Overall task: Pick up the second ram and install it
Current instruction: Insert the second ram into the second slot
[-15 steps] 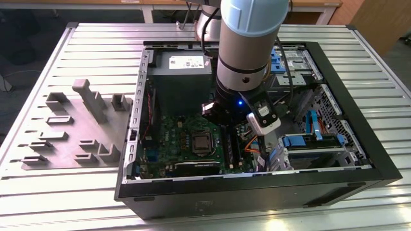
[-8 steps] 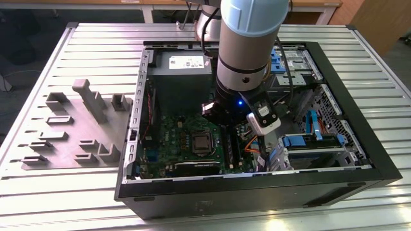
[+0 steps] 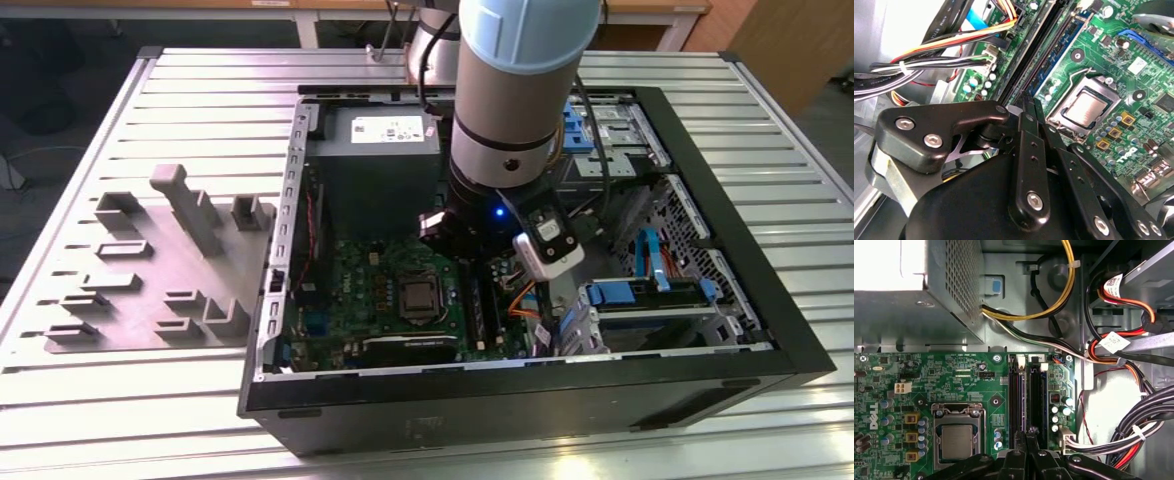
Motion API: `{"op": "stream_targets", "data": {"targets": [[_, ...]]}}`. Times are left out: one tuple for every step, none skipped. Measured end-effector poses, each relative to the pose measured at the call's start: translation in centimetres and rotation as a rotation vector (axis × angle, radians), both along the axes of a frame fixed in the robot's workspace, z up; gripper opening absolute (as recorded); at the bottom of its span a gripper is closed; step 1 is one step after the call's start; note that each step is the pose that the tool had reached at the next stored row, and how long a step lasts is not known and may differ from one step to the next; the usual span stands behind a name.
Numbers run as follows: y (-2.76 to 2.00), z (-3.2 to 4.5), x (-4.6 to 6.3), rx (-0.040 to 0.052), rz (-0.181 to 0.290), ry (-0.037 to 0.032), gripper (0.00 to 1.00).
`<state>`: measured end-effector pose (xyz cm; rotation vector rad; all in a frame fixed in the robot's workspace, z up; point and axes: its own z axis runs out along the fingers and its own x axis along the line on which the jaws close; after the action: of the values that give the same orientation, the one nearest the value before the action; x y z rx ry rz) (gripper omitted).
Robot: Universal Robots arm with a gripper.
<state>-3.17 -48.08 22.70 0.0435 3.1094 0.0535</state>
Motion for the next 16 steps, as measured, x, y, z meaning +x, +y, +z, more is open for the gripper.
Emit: {"op": "stream_targets", "data": {"targets": [[0.00,0.00,0.00,0.0002,0.000,0.0000,0.12],[0.00,0.01,0.00,0.0004,0.000,0.0000,0.12],[-0.01,0.02,0.00,0.0006,0.000,-0.0003,0.12],[-0.01,0.02,-0.01,0.0011,0.000,-0.0013,0.12],[0.00,0.02,-0.03,0.0015,0.001,-0.0022,0.12],[0.00,0.01,-0.05,0.0015,0.001,-0.0029,0.12],[0.00,0.01,-0.07,0.0016,0.001,-0.0034,0.12],[0.00,0.00,-0.08,0.0018,0.001,-0.0038,0.12],[0.00,-0.01,-0.10,0.0019,0.001,-0.0039,0.12],[-0.01,-0.02,-0.13,0.0017,0.001,-0.0040,0.12],[-0.01,-0.02,-0.14,0.0016,0.001,-0.0043,0.12],[-0.01,-0.03,-0.15,0.0015,0.002,-0.0045,0.12],[-0.01,-0.04,-0.15,0.0017,0.002,-0.0049,0.12],[0.00,-0.05,-0.16,0.0018,0.002,-0.0053,0.12],[0.00,-0.07,-0.16,0.0020,0.002,-0.0056,0.12],[0.00,-0.12,-0.17,0.0023,0.002,-0.0059,0.12]]}}
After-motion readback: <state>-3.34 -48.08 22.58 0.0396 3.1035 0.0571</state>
